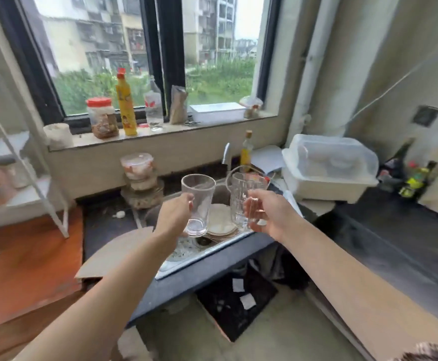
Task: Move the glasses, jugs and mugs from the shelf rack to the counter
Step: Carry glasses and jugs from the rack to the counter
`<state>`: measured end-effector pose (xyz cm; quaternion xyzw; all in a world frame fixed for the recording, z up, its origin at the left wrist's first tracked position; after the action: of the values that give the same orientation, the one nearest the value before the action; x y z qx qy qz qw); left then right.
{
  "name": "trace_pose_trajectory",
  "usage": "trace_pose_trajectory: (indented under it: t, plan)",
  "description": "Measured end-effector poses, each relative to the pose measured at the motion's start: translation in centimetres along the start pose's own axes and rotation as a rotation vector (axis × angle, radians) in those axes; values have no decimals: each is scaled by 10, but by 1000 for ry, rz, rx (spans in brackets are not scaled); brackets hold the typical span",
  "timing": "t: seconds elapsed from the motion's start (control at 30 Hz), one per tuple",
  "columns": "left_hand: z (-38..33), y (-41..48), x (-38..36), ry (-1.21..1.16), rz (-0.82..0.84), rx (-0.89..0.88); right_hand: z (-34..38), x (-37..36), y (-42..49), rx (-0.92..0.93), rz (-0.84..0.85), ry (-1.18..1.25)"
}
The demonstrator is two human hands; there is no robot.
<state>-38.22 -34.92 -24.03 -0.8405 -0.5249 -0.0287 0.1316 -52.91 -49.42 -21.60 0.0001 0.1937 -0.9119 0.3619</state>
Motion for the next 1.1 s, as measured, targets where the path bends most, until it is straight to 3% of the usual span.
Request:
trace_pose_trajectory:
  t: [0.3, 0.53, 0.93, 1.1]
  plan:
    - [-17, -47, -244, 81, 435, -27, -1, 229, -24, -7, -418, 123]
    - [-21, -82, -426, 189, 671, -81, -12, 394, -29, -49, -685, 224]
    - [-30, -128, -695, 295, 920, 10, -8, 629, -15, -143, -946, 421]
    - [-24, -152, -782, 333, 1009, 149, -13, 704, -19, -185, -992, 507]
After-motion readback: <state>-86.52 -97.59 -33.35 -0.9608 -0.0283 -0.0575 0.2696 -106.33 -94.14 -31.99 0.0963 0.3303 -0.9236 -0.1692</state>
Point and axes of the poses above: each hand's wrist, its own y-axis towards the middle knuckle, its own x-axis out of the back of the hand, z = x × y, the point moved 5 cm from there along y, towards the middle knuckle, and after that the axes turned 4 degrees about y, right-handed, at the moved point
